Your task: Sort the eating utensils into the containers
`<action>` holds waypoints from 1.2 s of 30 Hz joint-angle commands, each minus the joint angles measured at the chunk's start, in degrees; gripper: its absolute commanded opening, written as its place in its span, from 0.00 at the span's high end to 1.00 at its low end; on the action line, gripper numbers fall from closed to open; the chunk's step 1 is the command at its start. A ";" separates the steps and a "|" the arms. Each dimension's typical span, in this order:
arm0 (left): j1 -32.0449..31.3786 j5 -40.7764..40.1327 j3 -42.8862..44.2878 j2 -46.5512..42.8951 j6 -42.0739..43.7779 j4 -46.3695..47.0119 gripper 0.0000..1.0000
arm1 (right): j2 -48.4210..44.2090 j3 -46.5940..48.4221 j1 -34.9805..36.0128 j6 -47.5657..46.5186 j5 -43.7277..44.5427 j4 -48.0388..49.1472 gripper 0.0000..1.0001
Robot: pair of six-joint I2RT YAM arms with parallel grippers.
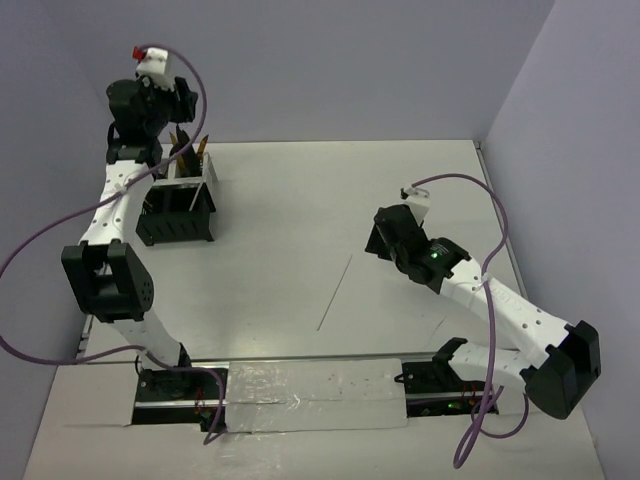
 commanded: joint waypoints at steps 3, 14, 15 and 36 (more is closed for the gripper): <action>-14.41 -2.72 10.51 -3.58 6.84 -37.87 0.39 | -0.34 0.80 -0.03 -1.22 -0.18 3.75 0.40; -46.59 -2.80 -10.13 -5.17 3.87 -48.02 0.35 | -4.46 -1.49 -5.65 1.24 0.35 -2.31 0.40; -47.91 -2.37 -10.84 -4.73 3.60 -47.40 0.33 | -5.08 -1.49 -6.35 1.33 0.61 -2.92 0.40; -60.31 -14.57 -15.95 12.49 -0.53 -31.49 0.30 | -13.61 -10.80 -28.68 -9.39 -22.06 -1.00 0.36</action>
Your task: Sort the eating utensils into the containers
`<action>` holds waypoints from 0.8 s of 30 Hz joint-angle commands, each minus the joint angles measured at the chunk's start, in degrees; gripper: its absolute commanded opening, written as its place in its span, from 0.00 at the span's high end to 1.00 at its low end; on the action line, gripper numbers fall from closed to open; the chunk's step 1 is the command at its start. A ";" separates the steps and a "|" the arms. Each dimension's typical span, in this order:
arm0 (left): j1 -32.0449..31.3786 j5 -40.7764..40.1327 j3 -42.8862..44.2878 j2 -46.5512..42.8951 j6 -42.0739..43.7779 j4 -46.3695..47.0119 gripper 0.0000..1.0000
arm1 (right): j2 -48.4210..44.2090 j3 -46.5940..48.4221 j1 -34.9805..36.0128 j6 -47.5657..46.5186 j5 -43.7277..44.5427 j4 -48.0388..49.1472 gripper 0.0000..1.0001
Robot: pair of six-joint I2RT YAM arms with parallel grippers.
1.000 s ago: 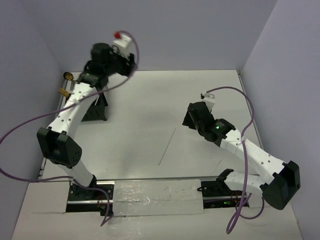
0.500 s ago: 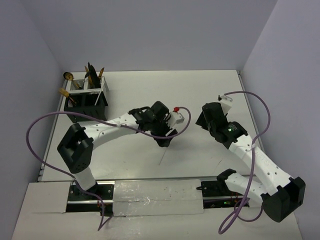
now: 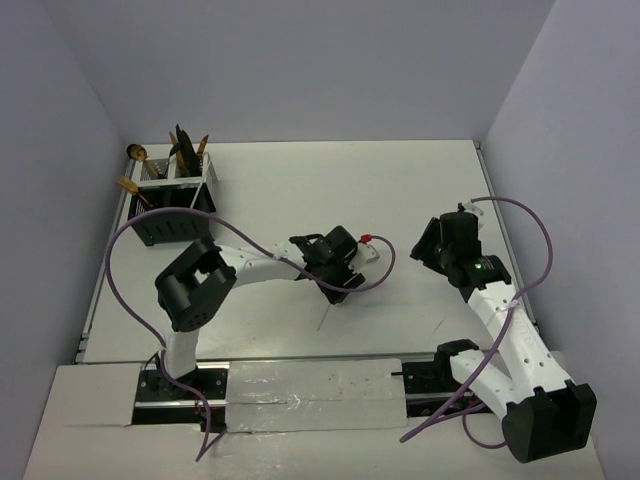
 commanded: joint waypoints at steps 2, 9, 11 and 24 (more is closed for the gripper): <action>-0.62 -3.80 4.06 4.44 -1.47 1.03 0.31 | -3.14 -1.28 -0.51 -3.08 -2.59 1.21 0.36; -3.08 -10.83 4.16 6.81 3.88 -4.67 0.54 | -8.15 -1.45 -0.42 -5.36 2.16 -1.51 0.36; -3.43 -11.19 3.71 6.90 5.64 -5.64 0.56 | -9.12 -1.63 -0.42 -5.46 2.51 -1.34 0.36; 1.04 -6.99 4.85 3.75 3.10 -6.18 1.00 | -8.42 0.39 -0.42 -5.89 2.43 -0.81 0.36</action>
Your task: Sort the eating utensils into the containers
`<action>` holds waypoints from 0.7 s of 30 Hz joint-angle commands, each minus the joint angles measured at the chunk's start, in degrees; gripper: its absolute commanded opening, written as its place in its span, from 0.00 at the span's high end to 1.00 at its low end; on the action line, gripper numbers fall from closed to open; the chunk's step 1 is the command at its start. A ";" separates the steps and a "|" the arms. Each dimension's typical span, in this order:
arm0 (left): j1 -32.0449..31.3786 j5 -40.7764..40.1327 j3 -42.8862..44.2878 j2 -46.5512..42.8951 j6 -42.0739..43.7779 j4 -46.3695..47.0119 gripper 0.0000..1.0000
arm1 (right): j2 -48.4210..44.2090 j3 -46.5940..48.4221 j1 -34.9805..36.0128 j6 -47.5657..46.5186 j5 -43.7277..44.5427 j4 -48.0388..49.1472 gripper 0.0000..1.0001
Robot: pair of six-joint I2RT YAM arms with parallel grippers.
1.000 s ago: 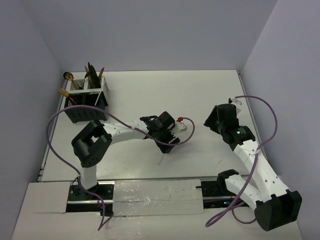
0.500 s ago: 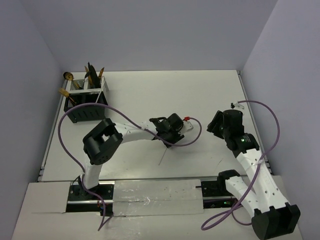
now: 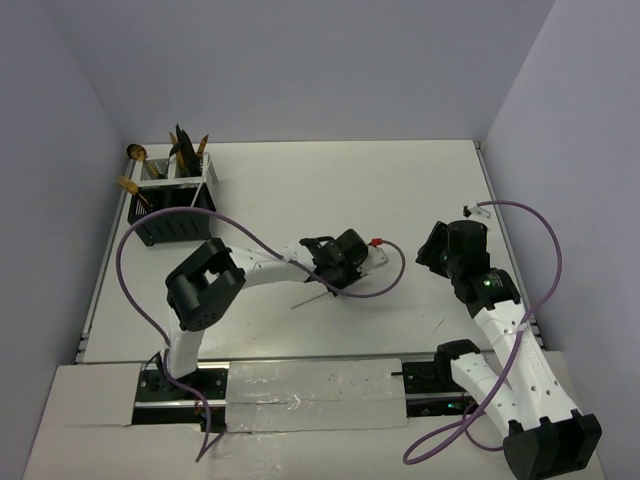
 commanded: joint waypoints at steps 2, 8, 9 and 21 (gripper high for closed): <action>6.77 3.94 2.01 -4.73 -4.05 -4.69 1.00 | -1.01 2.12 -0.29 -0.80 1.47 0.32 0.36; 20.55 11.68 9.80 -18.45 -8.52 -2.03 1.00 | -0.58 2.47 -0.29 0.07 0.94 2.07 0.36; 22.85 12.91 11.67 -18.89 -9.85 -4.83 1.00 | -0.40 2.64 -0.29 0.25 0.85 2.43 0.36; 49.31 17.85 -4.72 -42.43 -3.45 23.67 1.00 | 3.47 3.96 -0.29 1.84 -1.08 6.39 0.37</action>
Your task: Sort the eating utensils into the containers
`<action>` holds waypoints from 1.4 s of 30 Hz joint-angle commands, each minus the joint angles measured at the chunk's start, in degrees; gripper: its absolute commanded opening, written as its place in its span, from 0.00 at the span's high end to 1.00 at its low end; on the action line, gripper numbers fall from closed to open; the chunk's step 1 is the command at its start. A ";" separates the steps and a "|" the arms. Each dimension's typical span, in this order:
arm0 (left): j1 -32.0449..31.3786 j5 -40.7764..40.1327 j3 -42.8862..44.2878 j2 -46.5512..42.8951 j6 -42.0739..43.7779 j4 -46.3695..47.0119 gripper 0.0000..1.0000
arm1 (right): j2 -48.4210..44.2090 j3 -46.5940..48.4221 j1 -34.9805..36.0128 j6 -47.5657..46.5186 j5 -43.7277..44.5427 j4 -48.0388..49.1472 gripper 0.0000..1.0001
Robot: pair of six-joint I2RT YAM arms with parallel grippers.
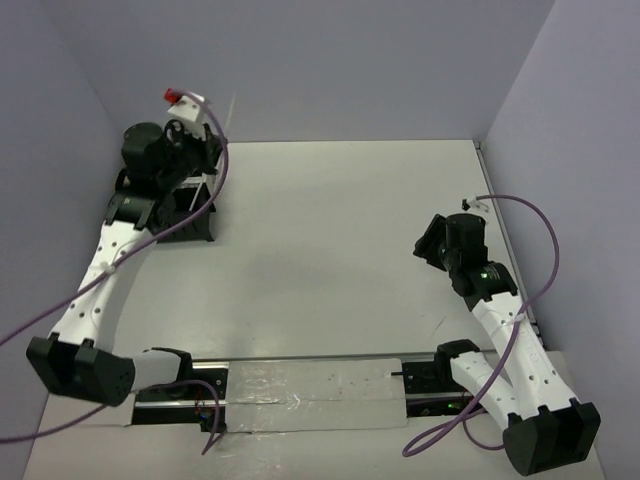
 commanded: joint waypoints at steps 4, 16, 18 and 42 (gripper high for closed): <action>10.60 1.82 -14.50 -1.10 1.50 28.55 1.00 | 2.23 4.71 -0.29 0.09 -0.95 2.87 0.37; 18.17 10.43 -20.03 9.81 3.15 48.42 1.00 | 0.57 8.15 -0.29 -0.71 2.47 -1.44 0.38; 18.35 11.40 -22.58 10.51 5.44 50.80 1.00 | -0.23 7.79 -0.29 -0.44 3.09 -2.23 0.38; 22.83 19.23 -30.52 12.63 15.82 48.54 0.12 | 1.70 9.82 -0.38 0.00 2.30 -2.85 0.37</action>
